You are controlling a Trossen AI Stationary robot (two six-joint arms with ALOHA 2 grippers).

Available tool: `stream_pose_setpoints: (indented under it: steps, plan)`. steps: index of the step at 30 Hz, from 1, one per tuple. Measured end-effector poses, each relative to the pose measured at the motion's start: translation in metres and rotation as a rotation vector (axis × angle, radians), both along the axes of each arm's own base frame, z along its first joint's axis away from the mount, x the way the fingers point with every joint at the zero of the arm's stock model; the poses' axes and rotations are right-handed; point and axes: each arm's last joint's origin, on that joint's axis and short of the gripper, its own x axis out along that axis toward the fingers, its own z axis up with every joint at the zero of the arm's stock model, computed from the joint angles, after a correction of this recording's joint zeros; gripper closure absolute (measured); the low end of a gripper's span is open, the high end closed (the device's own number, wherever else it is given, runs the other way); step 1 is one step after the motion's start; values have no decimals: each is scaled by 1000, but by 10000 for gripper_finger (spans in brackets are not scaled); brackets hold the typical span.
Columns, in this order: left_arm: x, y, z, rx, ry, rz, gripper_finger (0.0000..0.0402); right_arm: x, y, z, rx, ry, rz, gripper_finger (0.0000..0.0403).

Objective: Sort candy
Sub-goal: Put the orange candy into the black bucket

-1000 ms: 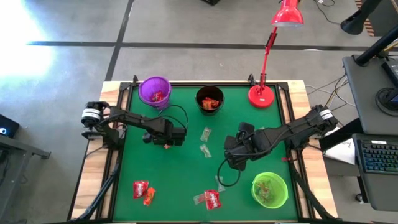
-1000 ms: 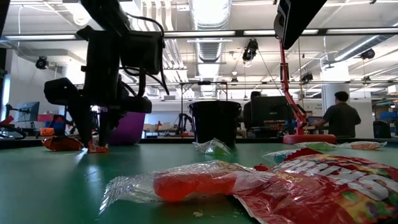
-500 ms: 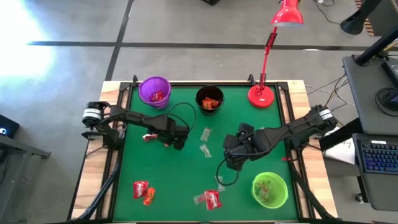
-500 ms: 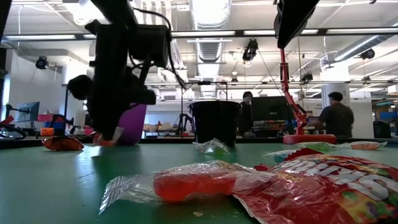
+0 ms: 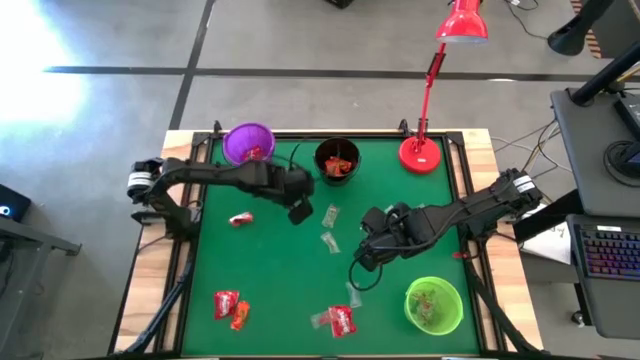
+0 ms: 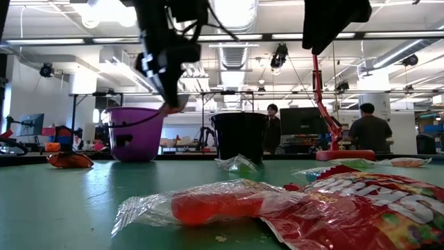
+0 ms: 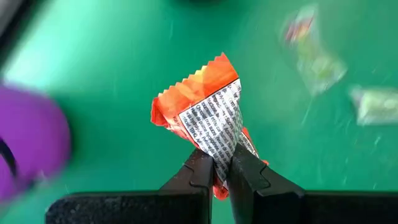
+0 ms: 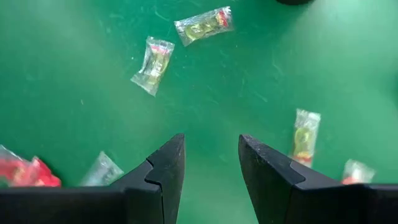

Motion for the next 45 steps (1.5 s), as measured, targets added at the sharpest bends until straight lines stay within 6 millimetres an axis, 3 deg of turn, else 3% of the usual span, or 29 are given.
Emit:
stream_pose_setpoints:
  steps: [9,16,25,33,40,45]
  plan:
    - [14,42,45,131,-117,-140,397,0,0,0,53,-46,-157,259]
    - [19,63,63,85,-247,-290,397,0,0,0,71,-62,-211,259]
    - [23,103,55,79,-354,-344,397,0,-1,0,39,-67,-203,259]
    - [30,138,21,15,-313,-323,397,3,-11,0,-16,-58,-175,259]
    - [57,153,11,27,-310,-390,397,6,-25,0,-37,-37,-163,259]
    - [74,164,16,4,-255,-404,387,7,-30,0,-46,-26,-157,259]
